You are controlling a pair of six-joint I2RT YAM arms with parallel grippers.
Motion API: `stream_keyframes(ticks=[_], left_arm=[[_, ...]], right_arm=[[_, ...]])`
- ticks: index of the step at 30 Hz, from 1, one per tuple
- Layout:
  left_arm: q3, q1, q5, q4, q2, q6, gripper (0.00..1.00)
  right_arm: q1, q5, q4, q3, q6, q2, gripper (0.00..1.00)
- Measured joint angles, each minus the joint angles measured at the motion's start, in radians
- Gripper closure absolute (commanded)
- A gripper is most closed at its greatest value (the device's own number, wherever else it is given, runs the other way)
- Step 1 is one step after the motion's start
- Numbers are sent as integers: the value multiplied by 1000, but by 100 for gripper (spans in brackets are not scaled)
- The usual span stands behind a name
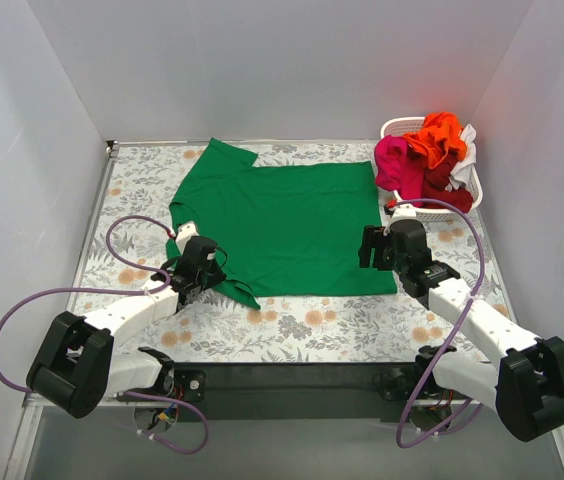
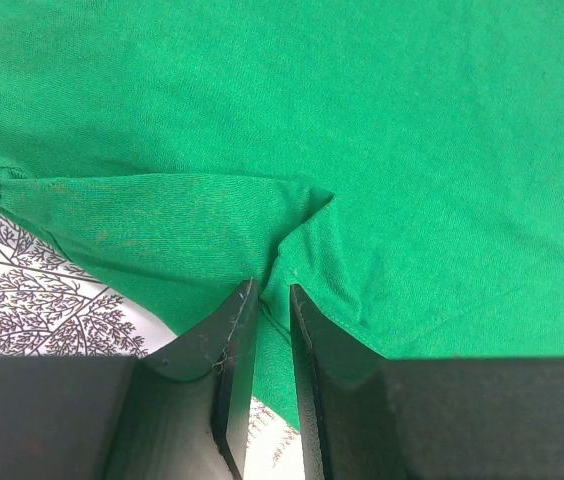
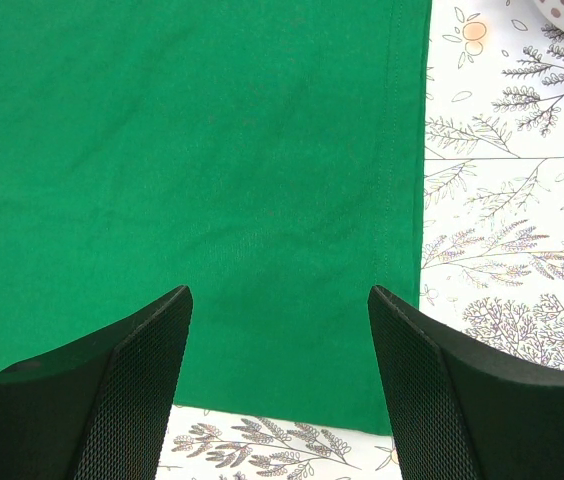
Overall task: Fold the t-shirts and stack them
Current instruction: Fold the tshirt
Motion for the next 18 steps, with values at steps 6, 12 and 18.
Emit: stream_keyframes(ticks=[6, 12, 18], left_arm=[[2, 0, 1, 0, 8, -1, 92], [2, 0, 0, 0, 9, 2, 100], [11, 0, -4, -10, -3, 9, 100]], right_arm=[[0, 0, 0, 0, 0, 5, 35], [0, 0, 0, 0, 0, 6, 35], [0, 0, 0, 0, 0, 6, 35]])
